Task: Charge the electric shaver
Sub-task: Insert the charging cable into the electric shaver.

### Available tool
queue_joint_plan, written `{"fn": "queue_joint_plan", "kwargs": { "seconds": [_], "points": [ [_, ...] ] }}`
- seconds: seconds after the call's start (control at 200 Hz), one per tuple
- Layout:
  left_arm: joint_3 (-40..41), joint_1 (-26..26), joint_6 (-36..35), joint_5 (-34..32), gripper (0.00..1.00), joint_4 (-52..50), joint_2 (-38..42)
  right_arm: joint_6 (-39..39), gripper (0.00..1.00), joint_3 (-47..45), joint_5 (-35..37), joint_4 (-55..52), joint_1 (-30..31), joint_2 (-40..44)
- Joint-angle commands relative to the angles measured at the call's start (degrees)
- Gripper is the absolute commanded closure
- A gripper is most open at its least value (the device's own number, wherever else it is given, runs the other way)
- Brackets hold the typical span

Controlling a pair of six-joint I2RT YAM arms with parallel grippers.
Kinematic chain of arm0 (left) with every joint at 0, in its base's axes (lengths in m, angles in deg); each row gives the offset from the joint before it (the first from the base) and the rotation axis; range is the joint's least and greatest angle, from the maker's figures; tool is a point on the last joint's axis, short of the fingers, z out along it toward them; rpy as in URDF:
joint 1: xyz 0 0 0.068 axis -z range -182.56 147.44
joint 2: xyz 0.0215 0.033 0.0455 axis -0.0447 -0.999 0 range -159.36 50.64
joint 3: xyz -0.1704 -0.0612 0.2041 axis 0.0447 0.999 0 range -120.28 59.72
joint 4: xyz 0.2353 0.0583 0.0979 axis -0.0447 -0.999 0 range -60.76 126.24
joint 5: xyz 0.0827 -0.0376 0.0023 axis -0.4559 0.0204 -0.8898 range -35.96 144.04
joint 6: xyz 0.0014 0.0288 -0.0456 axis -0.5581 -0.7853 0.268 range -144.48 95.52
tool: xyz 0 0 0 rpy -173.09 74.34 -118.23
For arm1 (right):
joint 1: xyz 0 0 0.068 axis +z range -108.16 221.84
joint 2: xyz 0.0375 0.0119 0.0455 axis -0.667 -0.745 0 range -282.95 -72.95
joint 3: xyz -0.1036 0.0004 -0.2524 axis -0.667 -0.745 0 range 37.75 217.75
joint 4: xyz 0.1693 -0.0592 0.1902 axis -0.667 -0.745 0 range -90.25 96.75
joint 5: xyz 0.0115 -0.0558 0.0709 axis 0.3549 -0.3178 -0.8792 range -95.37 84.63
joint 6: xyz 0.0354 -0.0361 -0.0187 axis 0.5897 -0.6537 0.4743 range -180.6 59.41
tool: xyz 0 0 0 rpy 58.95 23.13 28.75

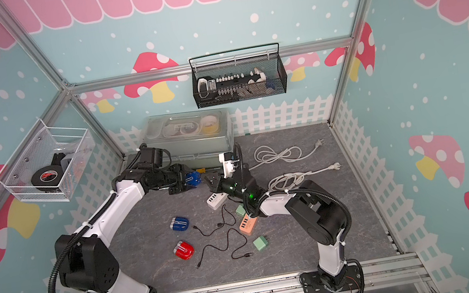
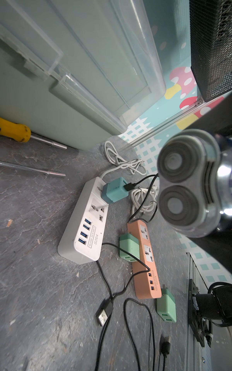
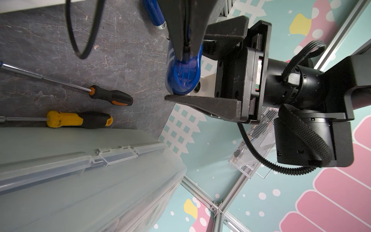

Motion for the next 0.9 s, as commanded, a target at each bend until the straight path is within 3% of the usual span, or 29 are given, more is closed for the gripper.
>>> {"fn": "queue_joint_plan", "kwargs": {
  "seconds": [0.0,0.35,0.61,0.896],
  "points": [
    [-0.1,0.2,1.6,0.5,1.0,1.6,0.8,0.9,1.0,-1.5,0.4,1.2,0.5,-0.6],
    [0.1,0.7,1.3,1.0,1.0,1.6,1.0,0.0,1.0,-0.5,0.6,0.1,0.4,-0.9],
    [-0.2,0.9,-0.1,2.6,1.0,2.7,0.7,-0.2,1.0,2.0,-4.1,-2.6,0.4,-1.4],
    [0.0,1.7,0.5,2.1,1.0,2.7,1.4,-3.0,1.0,1.7,-2.2,-7.4,0.5,-0.4]
  ]
}}
